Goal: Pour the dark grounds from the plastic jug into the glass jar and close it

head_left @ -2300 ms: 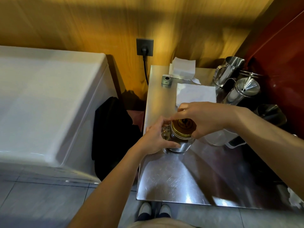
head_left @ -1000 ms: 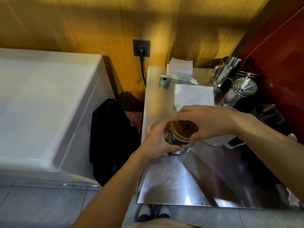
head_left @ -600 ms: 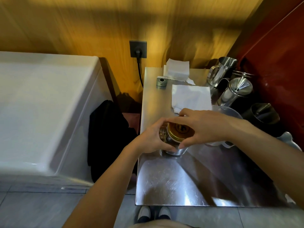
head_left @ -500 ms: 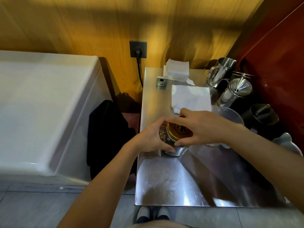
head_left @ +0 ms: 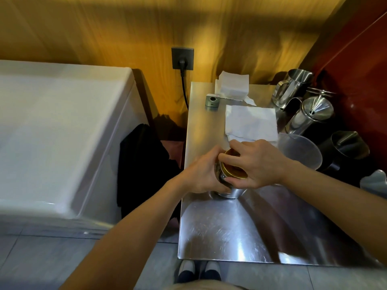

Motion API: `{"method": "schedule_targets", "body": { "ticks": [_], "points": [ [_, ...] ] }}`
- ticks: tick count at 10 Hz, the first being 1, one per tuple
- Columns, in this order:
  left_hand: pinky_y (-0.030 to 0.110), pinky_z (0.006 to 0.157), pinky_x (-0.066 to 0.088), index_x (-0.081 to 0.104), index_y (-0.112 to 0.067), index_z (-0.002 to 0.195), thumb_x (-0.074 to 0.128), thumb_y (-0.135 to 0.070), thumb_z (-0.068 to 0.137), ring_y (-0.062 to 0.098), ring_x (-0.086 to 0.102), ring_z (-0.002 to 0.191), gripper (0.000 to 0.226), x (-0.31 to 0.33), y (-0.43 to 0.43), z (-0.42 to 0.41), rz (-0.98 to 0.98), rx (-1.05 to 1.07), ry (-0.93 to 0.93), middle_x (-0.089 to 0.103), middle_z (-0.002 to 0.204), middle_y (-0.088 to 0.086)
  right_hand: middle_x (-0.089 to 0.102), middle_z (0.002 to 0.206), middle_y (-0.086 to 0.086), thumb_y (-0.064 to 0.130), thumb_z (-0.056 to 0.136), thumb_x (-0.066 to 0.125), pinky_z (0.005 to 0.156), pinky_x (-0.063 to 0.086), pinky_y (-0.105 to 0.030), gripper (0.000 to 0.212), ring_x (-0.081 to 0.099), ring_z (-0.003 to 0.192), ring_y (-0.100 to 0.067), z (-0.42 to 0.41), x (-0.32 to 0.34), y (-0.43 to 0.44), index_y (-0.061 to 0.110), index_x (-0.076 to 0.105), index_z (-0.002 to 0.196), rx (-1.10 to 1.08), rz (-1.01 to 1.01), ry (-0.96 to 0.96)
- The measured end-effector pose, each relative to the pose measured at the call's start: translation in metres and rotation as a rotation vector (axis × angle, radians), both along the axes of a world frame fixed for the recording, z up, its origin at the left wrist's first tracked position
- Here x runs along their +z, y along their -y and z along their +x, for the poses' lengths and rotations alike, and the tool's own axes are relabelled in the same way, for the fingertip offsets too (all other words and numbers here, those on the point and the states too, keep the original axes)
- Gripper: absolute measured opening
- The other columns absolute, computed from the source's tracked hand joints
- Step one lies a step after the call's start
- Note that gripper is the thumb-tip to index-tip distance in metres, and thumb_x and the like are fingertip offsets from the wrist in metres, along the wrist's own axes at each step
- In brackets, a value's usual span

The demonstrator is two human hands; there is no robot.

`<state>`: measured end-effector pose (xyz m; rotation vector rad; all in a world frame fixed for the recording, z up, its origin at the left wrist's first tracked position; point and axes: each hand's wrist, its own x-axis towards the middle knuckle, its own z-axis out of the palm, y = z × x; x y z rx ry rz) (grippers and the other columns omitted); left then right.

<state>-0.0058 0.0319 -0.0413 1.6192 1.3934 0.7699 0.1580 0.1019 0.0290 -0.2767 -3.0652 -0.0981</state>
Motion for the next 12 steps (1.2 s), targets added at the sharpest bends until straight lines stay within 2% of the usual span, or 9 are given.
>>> {"method": "schedule_targets", "body": {
  "ticks": [1, 3, 4, 6, 7, 9, 10, 11, 12],
  "points": [
    [0.057, 0.105, 0.035, 0.035, -0.039, 0.103, 0.087, -0.035, 0.058, -0.012, 0.047, 0.102, 0.069, -0.009, 0.012, 0.007, 0.073, 0.124, -0.069, 0.053, 0.099, -0.02, 0.059, 0.078, -0.015, 0.053, 0.081, 0.044, 0.039, 0.04, -0.024, 0.051, 0.052, 0.049, -0.025, 0.0, -0.003, 0.006, 0.013, 0.061, 0.107, -0.057, -0.017, -0.02],
    [0.051, 0.119, 0.002, 0.033, -0.034, 0.108, 0.072, -0.059, 0.052, -0.004, 0.045, 0.1, 0.072, -0.009, 0.019, 0.019, 0.074, 0.207, -0.116, 0.052, 0.102, -0.022, 0.06, 0.08, -0.018, 0.053, 0.081, 0.039, 0.04, 0.046, -0.029, 0.054, 0.055, 0.051, -0.028, 0.0, -0.003, 0.02, 0.013, 0.061, 0.111, -0.22, -0.031, -0.042],
    [0.05, 0.119, 0.0, 0.04, -0.025, 0.117, 0.068, -0.063, 0.052, -0.002, 0.048, 0.104, 0.08, -0.009, 0.023, 0.022, 0.098, 0.238, -0.091, 0.05, 0.1, -0.026, 0.059, 0.08, -0.019, 0.054, 0.082, 0.037, 0.042, 0.043, -0.027, 0.055, 0.056, 0.051, -0.028, 0.0, -0.003, 0.026, 0.015, 0.06, 0.113, -0.291, -0.016, -0.052],
    [0.059, 0.114, 0.017, 0.043, -0.028, 0.116, 0.078, -0.047, 0.055, -0.036, 0.023, 0.106, 0.073, -0.012, 0.031, 0.036, 0.158, 0.352, -0.045, 0.047, 0.101, -0.027, 0.06, 0.086, -0.022, 0.053, 0.081, 0.05, 0.046, 0.038, -0.026, 0.047, 0.059, 0.05, -0.031, -0.005, -0.011, 0.039, 0.015, 0.058, 0.106, -0.542, 0.005, -0.104],
    [0.056, 0.114, 0.013, 0.042, -0.03, 0.117, 0.079, -0.046, 0.055, -0.034, 0.026, 0.105, 0.075, -0.013, 0.032, 0.038, 0.142, 0.364, -0.063, 0.053, 0.106, -0.021, 0.058, 0.088, -0.022, 0.055, 0.081, 0.047, 0.047, 0.047, -0.032, 0.048, 0.059, 0.053, -0.034, -0.007, -0.015, 0.044, 0.017, 0.054, 0.11, -0.629, -0.019, -0.125],
    [0.066, 0.11, 0.019, 0.037, -0.039, 0.118, 0.081, -0.046, 0.054, -0.042, 0.019, 0.103, 0.078, -0.012, 0.032, 0.033, 0.116, 0.295, -0.004, 0.049, 0.104, -0.05, 0.057, 0.088, -0.021, 0.056, 0.081, 0.044, 0.047, 0.046, -0.033, 0.05, 0.058, 0.054, -0.035, -0.01, -0.016, 0.054, 0.016, 0.055, 0.11, -0.756, -0.004, -0.157],
    [0.063, 0.113, 0.013, 0.036, -0.04, 0.128, 0.078, -0.05, 0.053, -0.032, 0.028, 0.109, 0.087, -0.004, 0.031, 0.032, 0.073, 0.238, -0.024, 0.038, 0.115, -0.057, 0.059, 0.095, -0.02, 0.067, 0.078, 0.034, 0.058, 0.043, -0.038, 0.063, 0.061, 0.071, -0.037, -0.011, -0.013, 0.059, 0.018, 0.051, 0.115, -0.83, 0.027, -0.122],
    [0.057, 0.118, 0.01, 0.006, -0.044, 0.144, 0.083, -0.049, 0.054, 0.011, 0.013, 0.144, 0.119, 0.001, 0.024, 0.012, 0.009, 0.143, -0.071, 0.016, 0.156, -0.015, 0.057, 0.119, -0.015, 0.079, 0.071, 0.018, 0.083, 0.039, -0.049, 0.084, 0.054, 0.103, -0.036, -0.009, -0.004, 0.058, 0.022, 0.035, 0.131, -0.844, 0.026, -0.106],
    [0.048, 0.119, 0.015, 0.009, -0.046, 0.148, 0.079, -0.059, 0.06, 0.011, 0.008, 0.146, 0.113, 0.022, 0.024, -0.008, -0.085, 0.156, 0.169, 0.004, 0.163, -0.008, 0.046, 0.137, -0.01, 0.079, 0.074, 0.025, 0.094, 0.033, -0.052, 0.083, 0.042, 0.122, -0.03, -0.005, 0.014, 0.052, 0.026, 0.027, 0.137, -0.814, -0.195, -0.262]
  ]
}}
